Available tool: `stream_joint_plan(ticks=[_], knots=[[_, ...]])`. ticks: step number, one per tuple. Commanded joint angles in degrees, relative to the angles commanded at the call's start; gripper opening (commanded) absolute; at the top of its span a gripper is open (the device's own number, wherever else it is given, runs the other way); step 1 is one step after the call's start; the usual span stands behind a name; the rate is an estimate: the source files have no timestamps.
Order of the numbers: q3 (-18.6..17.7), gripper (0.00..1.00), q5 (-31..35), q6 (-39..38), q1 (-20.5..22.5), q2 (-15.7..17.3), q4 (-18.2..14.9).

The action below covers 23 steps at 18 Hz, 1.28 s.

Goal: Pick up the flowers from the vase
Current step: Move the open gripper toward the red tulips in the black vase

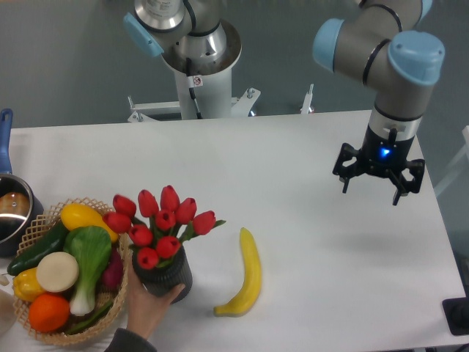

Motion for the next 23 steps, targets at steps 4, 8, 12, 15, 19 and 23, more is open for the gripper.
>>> stream_joint_plan(ticks=[4,8,12,15,19,23], knots=[[-0.09,1.00,0.09,-0.26,-0.97,-0.70,0.44],[-2.80,1.00,-0.26,-0.79,-1.84,0.78,0.96],[-12.46,1.00,-5.17,-2.89,-3.07,5.26,11.58],[-15.90,1.00,-9.30,-4.75,-3.69,6.85,12.92],[-17.49,1.00,-10.98,-4.57,-9.74,7.73,13.45],[-18.80,1.00,-17.38,-3.87,-12.92,9.04,13.45]])
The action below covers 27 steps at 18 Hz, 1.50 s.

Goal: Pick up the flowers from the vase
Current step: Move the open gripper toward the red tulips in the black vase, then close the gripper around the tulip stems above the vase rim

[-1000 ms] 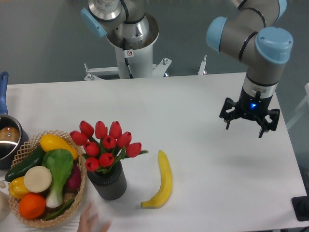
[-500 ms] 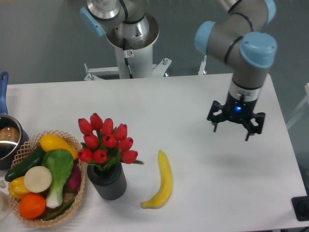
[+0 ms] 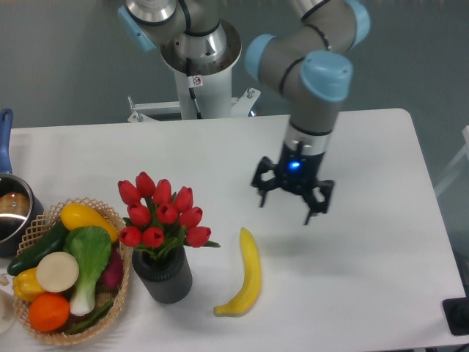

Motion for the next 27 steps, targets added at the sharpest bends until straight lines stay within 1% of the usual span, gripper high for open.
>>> stream_joint_plan(ticks=[2,5,8,10,12,15,18,22,25,27], knots=[[-1.76,1.00,-5.70,3.06,0.00,1.32,0.00],[-4.75,1.00,-14.41,10.36,2.45,2.99,0.00],[-5.02,1.00,-22.58,11.25,3.16,2.82,0.00],[-4.75,1.00,-24.27,11.17,2.73,2.29,0.87],[-3.62,1.00,-25.24,11.17,2.37,0.37,2.28],[-1.16,1.00,-27.43,10.99,1.06,-2.71,2.72],[-0.19,1.00,-30.85,10.99,0.35,-5.52,4.39],[0.08,1.00,-37.01,11.17,0.18,-7.20,4.57],[0.17,1.00,-42.80,11.69,-0.61,-9.22,4.66],[0.25,1.00,-45.10,12.05,-1.49,-9.83,4.66]])
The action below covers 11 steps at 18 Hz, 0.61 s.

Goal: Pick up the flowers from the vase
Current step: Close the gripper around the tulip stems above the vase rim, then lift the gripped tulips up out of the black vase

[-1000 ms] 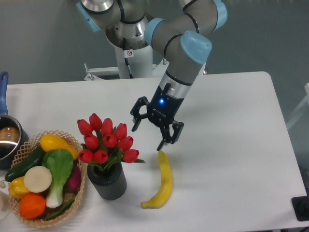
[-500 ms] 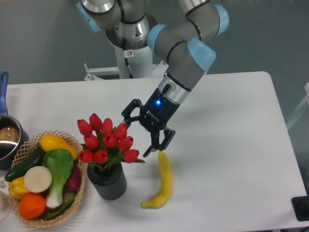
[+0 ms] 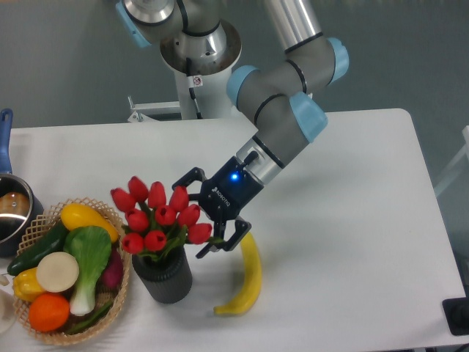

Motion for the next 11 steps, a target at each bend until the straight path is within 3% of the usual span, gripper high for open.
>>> stream_joint_plan(ticks=[5,6,7,9,11], knots=[[0.00,0.98,-0.62,0.26,-1.41,-0.35,0.00],[0.00,0.88,-0.71,0.35,-1.50,-0.35,0.00],[-0.26,0.59,-0.80,0.35,-1.93,-0.27,0.09],[-0.26,0.24,-0.80,0.35,-2.11,-0.18,0.09],[-0.17,0.00,-0.80,0.26,-2.11,-0.09,0.00]])
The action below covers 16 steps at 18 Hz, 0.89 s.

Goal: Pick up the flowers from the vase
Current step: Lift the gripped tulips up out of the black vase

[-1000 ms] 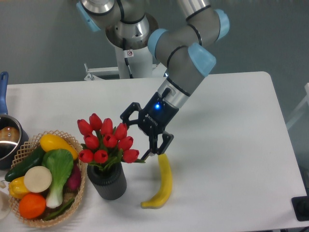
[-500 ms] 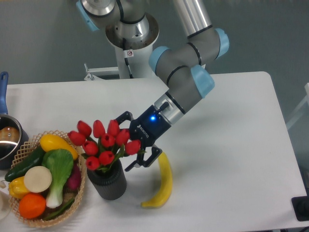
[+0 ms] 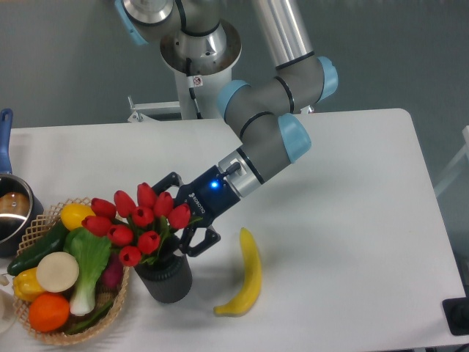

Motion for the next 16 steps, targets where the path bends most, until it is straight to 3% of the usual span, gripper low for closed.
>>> stream_joint_plan(ticks=[5,8,16], knots=[[0.26,0.00,-0.09,-0.79,0.62,0.70,0.00],[0.70,0.00,-1.49,-5.08,1.31,3.16,-0.09],[7.55,0.00,-5.62,-18.09,2.46,6.07,-0.09]])
